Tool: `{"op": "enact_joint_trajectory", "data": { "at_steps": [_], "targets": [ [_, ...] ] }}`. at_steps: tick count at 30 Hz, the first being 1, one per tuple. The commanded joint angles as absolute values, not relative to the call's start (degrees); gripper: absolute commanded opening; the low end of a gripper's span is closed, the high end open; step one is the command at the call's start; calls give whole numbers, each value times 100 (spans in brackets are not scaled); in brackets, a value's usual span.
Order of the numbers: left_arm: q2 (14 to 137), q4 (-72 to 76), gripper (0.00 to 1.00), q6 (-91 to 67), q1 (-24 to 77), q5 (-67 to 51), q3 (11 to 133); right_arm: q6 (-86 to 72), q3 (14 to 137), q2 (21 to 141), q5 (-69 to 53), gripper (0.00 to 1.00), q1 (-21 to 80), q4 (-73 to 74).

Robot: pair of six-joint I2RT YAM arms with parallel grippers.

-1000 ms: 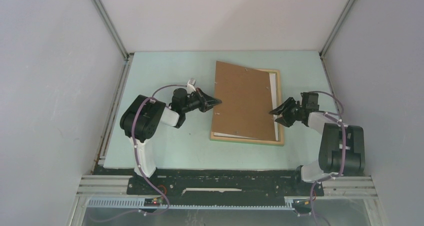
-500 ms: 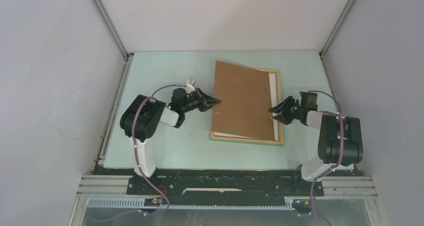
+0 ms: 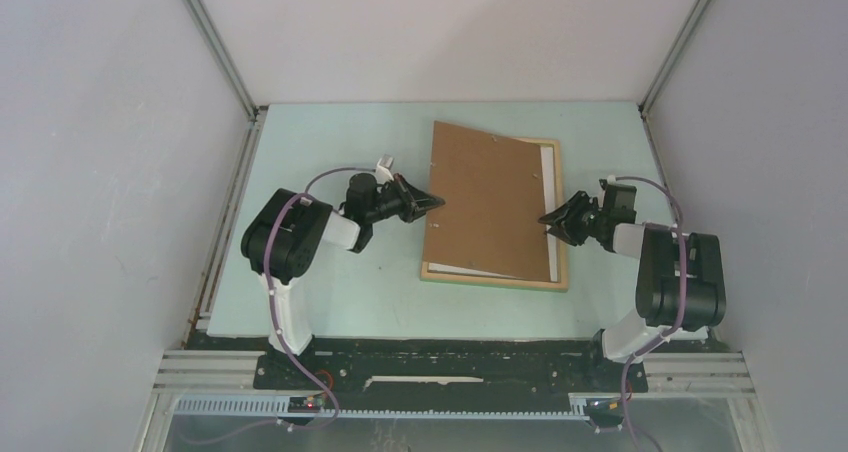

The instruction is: Put the photo into the frame

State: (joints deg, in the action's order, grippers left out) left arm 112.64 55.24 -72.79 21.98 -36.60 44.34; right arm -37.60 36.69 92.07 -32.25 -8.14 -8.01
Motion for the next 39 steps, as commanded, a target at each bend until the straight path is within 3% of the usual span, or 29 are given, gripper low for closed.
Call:
{"op": "enact_joint_trajectory", "data": {
  "at_steps": [1,19,23,29,33,39],
  "targets": [
    [11298,5427,0,-6940,2396,-3769,4853,-3553,3612,8817,-3422,49,-754,-846],
    [11478,3932,0,-6122,2558,-3550,5555,-3026,3657,7853,-3032,49,-1220,222],
    [11423,3377,0,-5788,2558,-3461,5699,-2978,3770,7674,-2299,51,-1310,707],
    [11375,2840,0,-5347,2560,-3529,5964,-3002,4127,8561,-2151,52,-1459,548],
    [11415,1471,0,-4580,2564,-3432,6548,-3000,4619,9414,-2493,52,-1464,462],
    [11544,851,0,-4307,2586,-3326,6827,-3078,4970,10119,-2977,42,-1406,181]
  ]
}}
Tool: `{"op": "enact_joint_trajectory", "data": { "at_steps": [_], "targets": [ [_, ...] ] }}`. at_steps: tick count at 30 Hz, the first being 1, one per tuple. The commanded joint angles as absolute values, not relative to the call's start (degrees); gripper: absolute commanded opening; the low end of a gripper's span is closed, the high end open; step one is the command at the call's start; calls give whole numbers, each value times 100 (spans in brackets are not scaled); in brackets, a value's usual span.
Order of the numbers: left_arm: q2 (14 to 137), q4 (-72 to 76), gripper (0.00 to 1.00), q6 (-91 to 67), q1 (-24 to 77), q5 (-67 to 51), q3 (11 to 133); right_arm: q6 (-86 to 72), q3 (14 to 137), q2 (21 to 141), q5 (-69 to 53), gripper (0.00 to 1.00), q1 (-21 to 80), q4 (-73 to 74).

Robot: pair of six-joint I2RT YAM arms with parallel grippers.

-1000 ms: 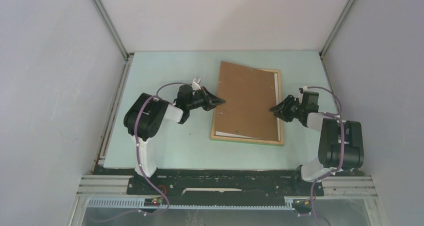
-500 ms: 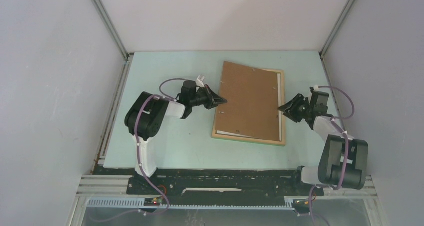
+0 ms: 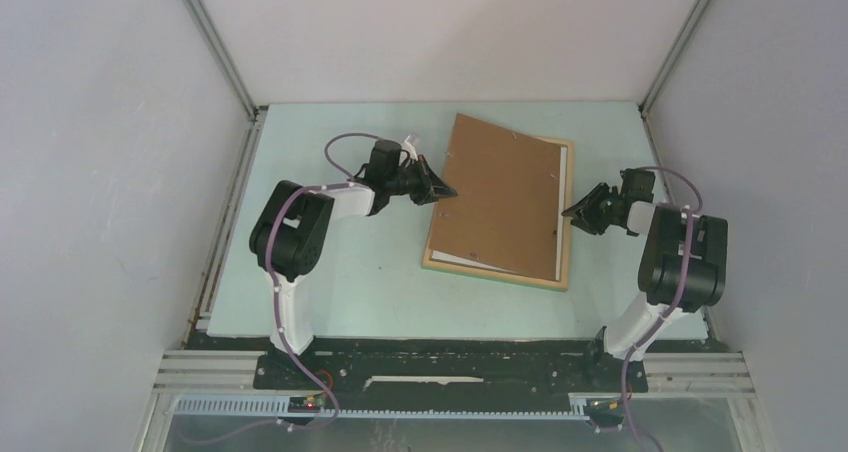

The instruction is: Put the photo into the frame

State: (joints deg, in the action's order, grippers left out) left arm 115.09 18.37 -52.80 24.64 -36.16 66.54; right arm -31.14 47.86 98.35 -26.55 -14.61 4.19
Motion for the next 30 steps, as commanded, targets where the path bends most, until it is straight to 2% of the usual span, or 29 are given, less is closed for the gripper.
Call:
{"op": "enact_joint_trajectory", "data": {
  "at_steps": [1,7,10,14,19,26,30],
  "targets": [
    [11587,857,0,-4348,2603,-3348,6848,-3085,4989,10178,-3066,40,-1400,162],
    [11764,927,0,-4444,2785,-3593,7086,-3046,5081,10363,-3374,31,-1355,109],
    [11712,716,0,-4130,2873,-3437,7198,-3009,5149,10441,-3447,31,-1337,126],
    [11569,-418,0,-3121,3056,-2810,7630,-2990,5150,10454,-3518,30,-1318,80],
    [11359,-409,0,-2637,3082,-2814,7456,-2992,5150,10477,-3585,30,-1339,53],
    [11401,-313,0,-2351,3080,-3437,7223,-2955,5150,10460,-3621,29,-1313,52],
    [11613,-432,0,-2368,3060,-3784,7558,-2916,5198,10498,-3670,28,-1294,-57]
  ]
}}
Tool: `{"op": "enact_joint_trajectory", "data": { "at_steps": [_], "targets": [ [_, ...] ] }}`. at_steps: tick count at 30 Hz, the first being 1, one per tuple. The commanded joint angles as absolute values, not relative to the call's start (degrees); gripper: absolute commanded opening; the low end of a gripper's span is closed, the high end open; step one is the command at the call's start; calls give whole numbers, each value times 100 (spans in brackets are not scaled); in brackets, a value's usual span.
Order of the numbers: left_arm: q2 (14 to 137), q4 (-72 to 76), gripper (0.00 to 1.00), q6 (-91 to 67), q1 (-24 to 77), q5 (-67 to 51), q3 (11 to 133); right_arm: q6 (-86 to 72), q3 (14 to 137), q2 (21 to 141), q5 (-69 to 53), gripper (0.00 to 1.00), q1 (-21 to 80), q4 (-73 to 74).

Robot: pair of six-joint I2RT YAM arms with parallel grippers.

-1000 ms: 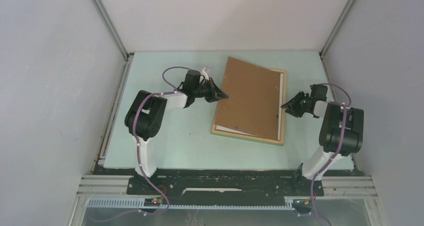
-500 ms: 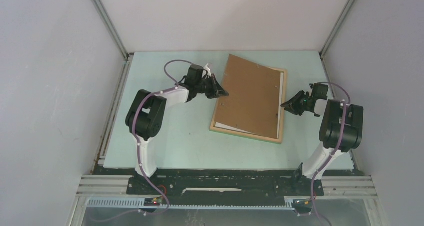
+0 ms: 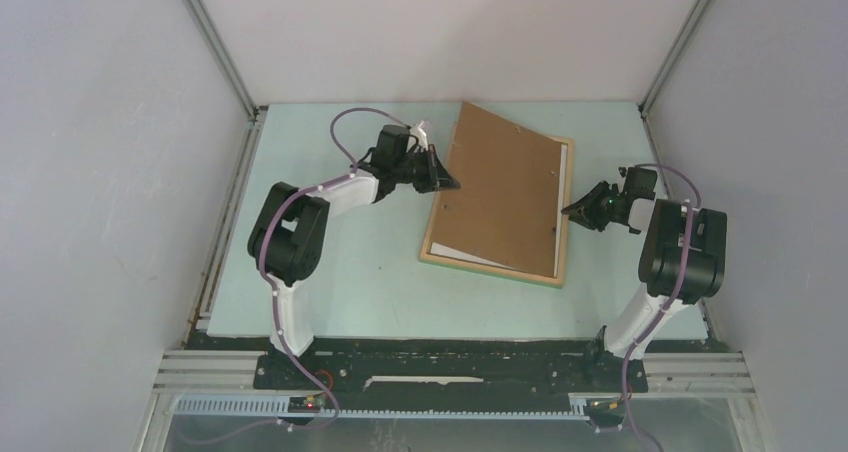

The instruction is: Put the photo into the frame

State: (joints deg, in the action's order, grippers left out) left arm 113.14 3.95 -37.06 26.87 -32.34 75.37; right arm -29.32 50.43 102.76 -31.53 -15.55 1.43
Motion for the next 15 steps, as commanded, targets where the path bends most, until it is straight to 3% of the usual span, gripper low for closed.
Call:
{"op": "enact_joint_trajectory", "data": {
  "at_steps": [1,10,15],
  "targets": [
    [11650,-466,0,-2365,3052,-3800,7639,-2914,5208,10512,-3688,28,-1292,-49],
    [11287,569,0,-3088,2954,-3415,6862,-2905,5208,10529,-3707,27,-1288,-44],
    [11479,744,8,-3937,2839,-3618,6873,-2907,5212,10531,-3731,27,-1301,-31]
  ]
}}
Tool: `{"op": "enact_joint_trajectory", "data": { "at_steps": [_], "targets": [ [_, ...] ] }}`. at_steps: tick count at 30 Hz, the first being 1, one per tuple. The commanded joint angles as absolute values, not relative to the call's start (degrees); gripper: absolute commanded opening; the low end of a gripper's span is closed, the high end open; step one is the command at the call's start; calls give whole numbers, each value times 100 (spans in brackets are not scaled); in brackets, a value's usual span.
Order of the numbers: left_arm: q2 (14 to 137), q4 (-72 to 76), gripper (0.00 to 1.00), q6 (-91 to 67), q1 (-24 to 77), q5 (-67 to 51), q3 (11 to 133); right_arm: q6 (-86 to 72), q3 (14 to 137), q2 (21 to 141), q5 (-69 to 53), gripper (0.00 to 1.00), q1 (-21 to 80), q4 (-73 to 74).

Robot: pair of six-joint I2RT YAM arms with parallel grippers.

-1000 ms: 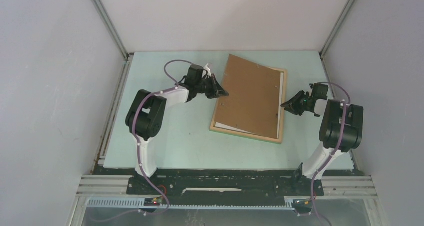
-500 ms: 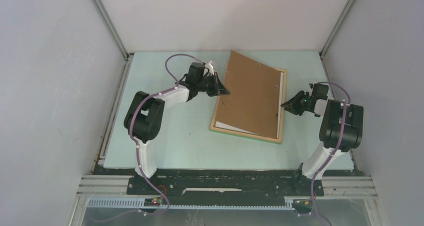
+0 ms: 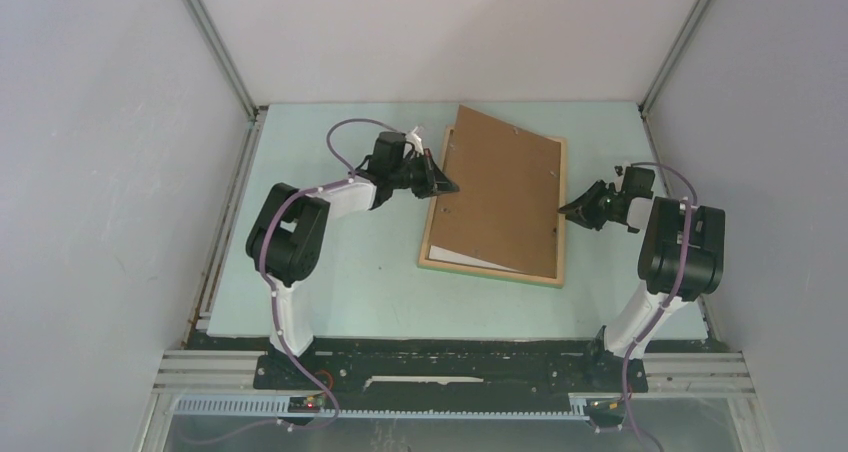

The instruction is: Put the photo into the frame

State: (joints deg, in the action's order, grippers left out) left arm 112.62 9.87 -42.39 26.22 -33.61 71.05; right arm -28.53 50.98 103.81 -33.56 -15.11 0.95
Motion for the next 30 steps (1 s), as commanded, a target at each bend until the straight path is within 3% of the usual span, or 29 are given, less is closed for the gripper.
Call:
{"op": "enact_joint_trajectory", "data": {
  "at_steps": [1,13,21,30],
  "targets": [
    [11497,659,8,-3892,2840,-3567,6935,-2901,5212,10529,-3719,27,-1301,-28],
    [11623,-518,5,-3632,2847,-2622,7374,-2919,5211,10538,-3731,26,-1317,-44],
    [11235,-1474,38,-2918,3092,-1455,7738,-2918,5197,10548,-3770,25,-1340,-68],
    [11185,-2364,63,-2556,3287,-543,8231,-2931,5168,10539,-3814,24,-1362,-114]
  ]
}}
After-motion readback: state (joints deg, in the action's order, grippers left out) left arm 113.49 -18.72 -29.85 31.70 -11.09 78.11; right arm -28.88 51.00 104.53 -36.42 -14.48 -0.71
